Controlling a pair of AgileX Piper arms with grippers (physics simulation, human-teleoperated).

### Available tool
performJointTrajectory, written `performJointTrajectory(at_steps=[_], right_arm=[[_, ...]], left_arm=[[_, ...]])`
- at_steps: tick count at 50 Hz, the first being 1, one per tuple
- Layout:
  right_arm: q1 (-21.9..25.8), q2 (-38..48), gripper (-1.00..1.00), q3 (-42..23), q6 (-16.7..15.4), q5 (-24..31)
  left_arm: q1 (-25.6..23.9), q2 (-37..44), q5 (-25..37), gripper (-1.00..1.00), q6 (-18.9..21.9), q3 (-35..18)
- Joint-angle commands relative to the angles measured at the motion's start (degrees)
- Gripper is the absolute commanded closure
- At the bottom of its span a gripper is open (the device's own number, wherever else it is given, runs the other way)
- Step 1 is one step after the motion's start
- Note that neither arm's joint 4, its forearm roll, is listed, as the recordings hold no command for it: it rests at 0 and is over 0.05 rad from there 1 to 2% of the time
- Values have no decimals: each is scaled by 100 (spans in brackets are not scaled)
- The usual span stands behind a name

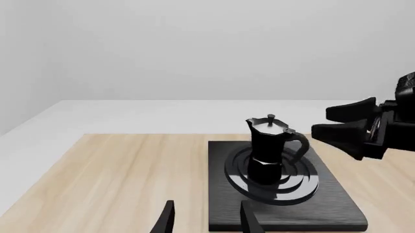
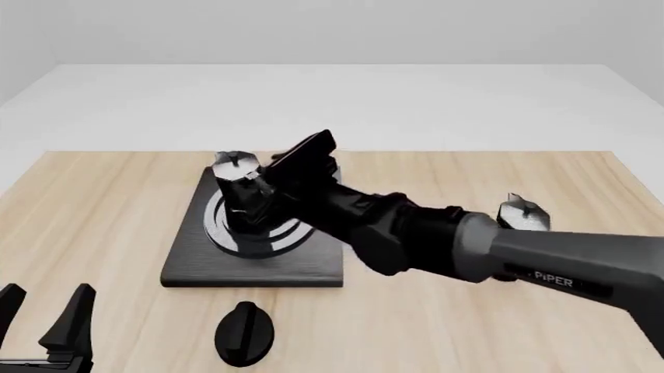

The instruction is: Put both moka pots on the stove.

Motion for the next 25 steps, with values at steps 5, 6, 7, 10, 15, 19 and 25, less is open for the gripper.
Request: performJointTrajectory(at_steps=[5, 6, 7, 10, 15, 19, 25], right_arm=[[104, -1515, -100, 771, 46, 770], [96, -1593, -100, 813, 51, 822], [74, -1650, -100, 831, 92, 903], [47, -1868, -100, 961, 51, 976], [-125, -2291, -100, 1233, -4, 1159], [-302, -2761, -100, 1439, -37, 1299], [-769, -3128, -100, 1586, -215, 1599]], left_arm=[[0, -1, 0, -100, 2, 0], [2, 0, 0, -100, 2, 0], [0, -1, 0, -100, 1, 0], [1, 0, 0, -100, -1, 0], [1, -1, 0, -100, 1, 0], [0, 1, 0, -100, 1, 0], [1, 0, 0, -100, 0, 0]])
